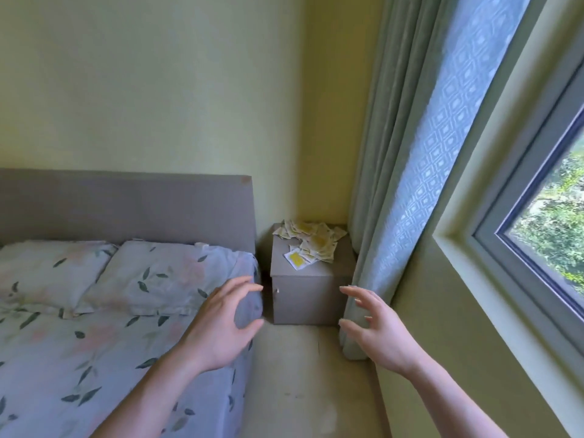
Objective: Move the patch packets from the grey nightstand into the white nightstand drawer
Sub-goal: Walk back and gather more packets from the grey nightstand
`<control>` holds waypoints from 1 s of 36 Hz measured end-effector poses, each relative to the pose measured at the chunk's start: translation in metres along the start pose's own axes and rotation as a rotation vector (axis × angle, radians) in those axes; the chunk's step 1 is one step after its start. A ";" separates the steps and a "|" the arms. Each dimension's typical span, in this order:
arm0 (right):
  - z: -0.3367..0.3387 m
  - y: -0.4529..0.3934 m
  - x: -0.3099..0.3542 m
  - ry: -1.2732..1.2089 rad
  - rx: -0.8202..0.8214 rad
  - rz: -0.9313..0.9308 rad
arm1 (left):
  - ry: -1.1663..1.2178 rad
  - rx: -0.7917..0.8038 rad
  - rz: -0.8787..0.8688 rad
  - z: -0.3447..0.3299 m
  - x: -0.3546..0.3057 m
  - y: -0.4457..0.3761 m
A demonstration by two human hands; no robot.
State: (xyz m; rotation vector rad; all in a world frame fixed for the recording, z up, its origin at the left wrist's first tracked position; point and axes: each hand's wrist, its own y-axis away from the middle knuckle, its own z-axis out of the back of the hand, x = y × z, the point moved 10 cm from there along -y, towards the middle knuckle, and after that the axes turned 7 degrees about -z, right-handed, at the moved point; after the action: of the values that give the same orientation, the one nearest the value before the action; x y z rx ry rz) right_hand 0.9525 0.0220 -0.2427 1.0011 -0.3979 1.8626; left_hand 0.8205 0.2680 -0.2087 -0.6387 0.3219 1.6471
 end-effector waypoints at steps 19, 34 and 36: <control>-0.015 -0.338 -0.024 0.079 0.149 -0.089 | 0.055 0.032 0.222 -0.026 0.185 -0.252; 0.012 -0.540 -0.121 -0.021 0.140 -0.389 | 0.183 0.184 0.202 -0.128 0.229 -0.521; 0.009 -0.571 -0.138 -0.084 0.158 -0.438 | 0.164 0.214 0.219 -0.145 0.235 -0.543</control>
State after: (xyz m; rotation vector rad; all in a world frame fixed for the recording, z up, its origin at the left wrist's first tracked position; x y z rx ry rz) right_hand 1.4753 0.2178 -0.4257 1.1704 -0.0689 1.4752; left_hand 1.3646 0.4798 -0.3816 -0.5934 0.6983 1.7410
